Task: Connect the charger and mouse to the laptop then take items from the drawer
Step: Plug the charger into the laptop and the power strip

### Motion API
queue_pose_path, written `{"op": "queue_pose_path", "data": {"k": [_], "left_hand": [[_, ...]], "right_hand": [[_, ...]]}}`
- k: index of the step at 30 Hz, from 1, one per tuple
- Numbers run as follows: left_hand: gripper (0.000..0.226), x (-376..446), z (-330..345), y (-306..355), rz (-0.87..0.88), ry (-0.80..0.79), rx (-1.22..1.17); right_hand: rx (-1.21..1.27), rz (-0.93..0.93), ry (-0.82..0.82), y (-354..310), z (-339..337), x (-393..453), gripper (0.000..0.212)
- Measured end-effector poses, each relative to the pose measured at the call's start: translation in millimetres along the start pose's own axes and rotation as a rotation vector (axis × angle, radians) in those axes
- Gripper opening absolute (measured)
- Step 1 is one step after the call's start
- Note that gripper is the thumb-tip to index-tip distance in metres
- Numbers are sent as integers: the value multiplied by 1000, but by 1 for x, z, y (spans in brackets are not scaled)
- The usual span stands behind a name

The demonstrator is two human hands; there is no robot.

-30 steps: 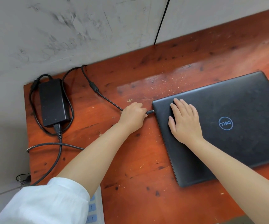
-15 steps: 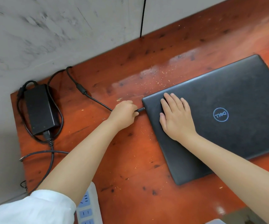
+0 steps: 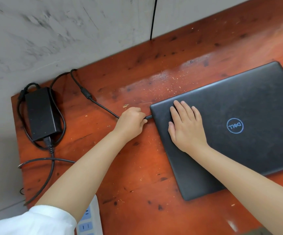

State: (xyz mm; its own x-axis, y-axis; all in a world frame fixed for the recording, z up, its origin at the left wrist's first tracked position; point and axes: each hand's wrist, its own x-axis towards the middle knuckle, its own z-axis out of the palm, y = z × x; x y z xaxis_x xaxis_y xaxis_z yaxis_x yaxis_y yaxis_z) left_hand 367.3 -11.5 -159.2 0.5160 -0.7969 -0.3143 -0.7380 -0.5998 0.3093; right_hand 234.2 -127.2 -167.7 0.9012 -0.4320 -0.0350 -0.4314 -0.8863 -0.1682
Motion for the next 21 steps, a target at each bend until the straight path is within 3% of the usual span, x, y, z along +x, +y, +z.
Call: {"op": "queue_pose_path", "data": {"k": [8, 11, 13, 15, 18, 21], "left_hand": [[36, -2, -8, 13, -38, -98, 215], [66, -22, -10, 12, -223, 52, 154], [76, -50, -3, 5, -369, 199, 126], [80, -80, 7, -2, -540, 237, 68], [70, -102, 21, -7, -713, 120, -93], [43, -103, 22, -7, -772, 193, -238]], "right_hand": [[64, -4, 15, 1, 1, -4, 45], [110, 1, -4, 1, 2, -4, 45], [118, -8, -10, 3, 2, -5, 47], [124, -24, -6, 4, 3, -5, 48], [118, -53, 3, 5, 3, -5, 51], [105, -60, -26, 7, 4, -5, 45]]}}
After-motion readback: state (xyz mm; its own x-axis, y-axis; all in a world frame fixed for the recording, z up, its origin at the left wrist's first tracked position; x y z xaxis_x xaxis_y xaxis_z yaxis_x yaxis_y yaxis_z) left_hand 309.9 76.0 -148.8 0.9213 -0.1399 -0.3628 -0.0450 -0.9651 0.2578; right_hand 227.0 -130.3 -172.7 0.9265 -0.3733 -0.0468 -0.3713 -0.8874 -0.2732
